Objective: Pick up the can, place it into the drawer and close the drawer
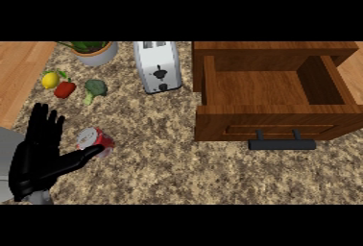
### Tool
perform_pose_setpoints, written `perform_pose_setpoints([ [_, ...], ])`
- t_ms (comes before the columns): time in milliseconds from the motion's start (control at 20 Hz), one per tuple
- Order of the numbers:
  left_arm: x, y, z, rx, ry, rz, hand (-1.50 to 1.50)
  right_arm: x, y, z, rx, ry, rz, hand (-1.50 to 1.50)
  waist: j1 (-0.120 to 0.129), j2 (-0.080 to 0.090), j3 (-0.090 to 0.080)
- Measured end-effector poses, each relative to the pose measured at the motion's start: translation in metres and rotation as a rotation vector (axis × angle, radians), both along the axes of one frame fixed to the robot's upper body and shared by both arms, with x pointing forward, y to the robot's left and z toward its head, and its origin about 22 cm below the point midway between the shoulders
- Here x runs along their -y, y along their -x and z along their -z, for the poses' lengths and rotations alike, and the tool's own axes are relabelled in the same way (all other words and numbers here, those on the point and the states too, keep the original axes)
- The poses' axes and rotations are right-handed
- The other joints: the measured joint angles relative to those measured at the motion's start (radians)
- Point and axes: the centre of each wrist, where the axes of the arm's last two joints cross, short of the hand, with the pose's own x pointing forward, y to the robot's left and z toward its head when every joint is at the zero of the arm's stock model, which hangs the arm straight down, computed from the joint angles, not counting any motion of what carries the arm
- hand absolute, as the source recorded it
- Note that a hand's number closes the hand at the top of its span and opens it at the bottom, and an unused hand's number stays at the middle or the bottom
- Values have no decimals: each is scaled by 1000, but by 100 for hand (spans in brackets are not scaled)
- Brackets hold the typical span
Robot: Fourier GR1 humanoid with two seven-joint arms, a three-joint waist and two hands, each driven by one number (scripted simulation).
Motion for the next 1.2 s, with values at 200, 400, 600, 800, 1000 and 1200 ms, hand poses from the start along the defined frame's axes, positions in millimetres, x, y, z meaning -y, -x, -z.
perform_pose_setpoints([
  [200,-2,-7,16,-20,-6,-34,-150,1,5,-2,-3,4,-3,-150,0,0,0],
  [400,-8,-9,39,-25,-17,-64,-150,4,2,-3,-6,-2,-1,-150,0,0,0],
  [600,-12,0,66,-41,-20,-97,-150,6,5,-1,-3,-2,-1,-150,1,0,0],
  [800,-26,7,86,-55,-19,-115,-150,10,12,0,-1,-7,2,-150,1,0,0],
  [1000,-29,11,106,-72,-23,-120,-150,6,17,-7,6,-7,4,-150,0,0,0],
  [1200,-34,13,127,-86,-9,-108,-150,8,17,-7,1,-2,2,-150,0,0,0],
])
